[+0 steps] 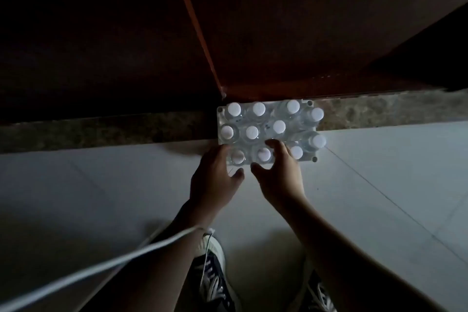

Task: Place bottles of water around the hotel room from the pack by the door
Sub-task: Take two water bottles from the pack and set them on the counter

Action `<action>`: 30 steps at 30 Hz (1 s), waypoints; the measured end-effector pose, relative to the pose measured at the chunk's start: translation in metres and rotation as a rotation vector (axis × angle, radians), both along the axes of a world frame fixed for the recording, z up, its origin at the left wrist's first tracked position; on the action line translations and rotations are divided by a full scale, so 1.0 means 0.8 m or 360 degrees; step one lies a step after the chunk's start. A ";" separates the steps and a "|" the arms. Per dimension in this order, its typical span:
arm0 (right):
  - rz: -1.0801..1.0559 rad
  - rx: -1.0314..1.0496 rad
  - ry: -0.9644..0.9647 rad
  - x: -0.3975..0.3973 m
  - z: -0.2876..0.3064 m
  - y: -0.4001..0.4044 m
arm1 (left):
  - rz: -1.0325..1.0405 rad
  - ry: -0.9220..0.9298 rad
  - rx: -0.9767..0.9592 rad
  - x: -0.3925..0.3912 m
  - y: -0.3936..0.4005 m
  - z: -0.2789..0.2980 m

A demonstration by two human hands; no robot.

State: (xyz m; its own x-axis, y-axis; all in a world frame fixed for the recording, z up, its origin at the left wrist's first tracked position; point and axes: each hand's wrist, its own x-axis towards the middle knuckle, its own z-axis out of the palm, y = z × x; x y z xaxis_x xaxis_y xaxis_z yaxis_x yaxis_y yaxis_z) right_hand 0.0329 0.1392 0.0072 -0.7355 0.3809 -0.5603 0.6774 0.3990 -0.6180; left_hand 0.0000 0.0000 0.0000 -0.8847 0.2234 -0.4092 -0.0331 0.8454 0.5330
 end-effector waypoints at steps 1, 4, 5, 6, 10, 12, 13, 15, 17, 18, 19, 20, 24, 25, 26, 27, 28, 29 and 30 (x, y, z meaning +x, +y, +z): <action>-0.0051 -0.0001 0.0044 -0.002 -0.021 -0.006 | -0.0046 0.0034 0.0048 -0.003 0.000 -0.026; -0.0158 0.0055 0.0088 -0.002 -0.081 -0.020 | -0.0031 0.0008 0.0096 -0.009 0.002 -0.089; -0.0214 0.0063 0.0131 0.002 -0.100 -0.024 | -0.0012 0.0046 0.0150 -0.006 0.001 -0.109; -0.0265 0.0081 0.0147 0.005 -0.113 -0.026 | 0.0016 0.0061 0.0168 -0.002 0.002 -0.119; -0.0382 0.0087 0.0217 0.008 -0.149 -0.028 | 0.0158 0.0106 0.0244 0.008 0.004 -0.147; -0.0430 0.0096 0.0187 0.005 -0.159 -0.029 | 0.0210 0.0046 0.0272 0.007 0.007 -0.155; -0.0450 0.0108 0.0182 0.004 -0.163 -0.029 | 0.0221 0.0045 0.0271 0.006 0.007 -0.157; -0.0444 0.0143 0.0168 0.004 -0.164 -0.029 | 0.0221 0.0050 0.0238 0.003 0.007 -0.157; -0.0393 0.0190 0.0167 0.008 -0.155 -0.029 | 0.0186 0.0094 0.0208 0.003 0.006 -0.148; -0.0375 0.0210 0.0175 0.009 -0.145 -0.029 | 0.0169 0.0142 0.0192 0.002 0.005 -0.139; -0.0366 0.0228 0.0197 0.010 -0.133 -0.030 | 0.0150 0.0194 0.0184 0.001 0.005 -0.127; -0.0360 0.0234 0.0227 0.011 -0.116 -0.030 | 0.0125 0.0220 0.0191 -0.001 0.003 -0.110; -0.0236 0.0195 0.0385 0.008 -0.023 -0.022 | -0.0015 0.0389 0.0308 -0.010 -0.014 -0.023; -0.0184 0.0172 0.0416 0.006 -0.001 -0.018 | -0.0049 0.0391 0.0342 -0.014 -0.017 -0.001; -0.0135 0.0146 0.0452 0.001 0.030 -0.011 | -0.0070 0.0375 0.0370 -0.020 -0.019 0.031; -0.0090 0.0119 0.0487 -0.005 0.064 -0.003 | -0.0067 0.0362 0.0387 -0.026 -0.020 0.068; -0.0061 0.0089 0.0522 -0.012 0.100 0.004 | -0.0032 0.0341 0.0404 -0.032 -0.020 0.108; -0.0031 0.0052 0.0568 -0.020 0.139 0.011 | 0.0023 0.0329 0.0448 -0.038 -0.019 0.150; -0.0001 0.0011 0.0611 -0.029 0.178 0.018 | 0.0102 0.0312 0.0520 -0.042 -0.016 0.192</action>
State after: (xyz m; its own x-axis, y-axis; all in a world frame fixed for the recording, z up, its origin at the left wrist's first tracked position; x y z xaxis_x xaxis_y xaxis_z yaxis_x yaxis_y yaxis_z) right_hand 0.0095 0.1536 0.1499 -0.8911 0.3842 -0.2414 0.3973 0.4036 -0.8242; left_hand -0.0340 -0.0130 0.1534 -0.9555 0.2558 -0.1472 0.0490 0.6293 0.7756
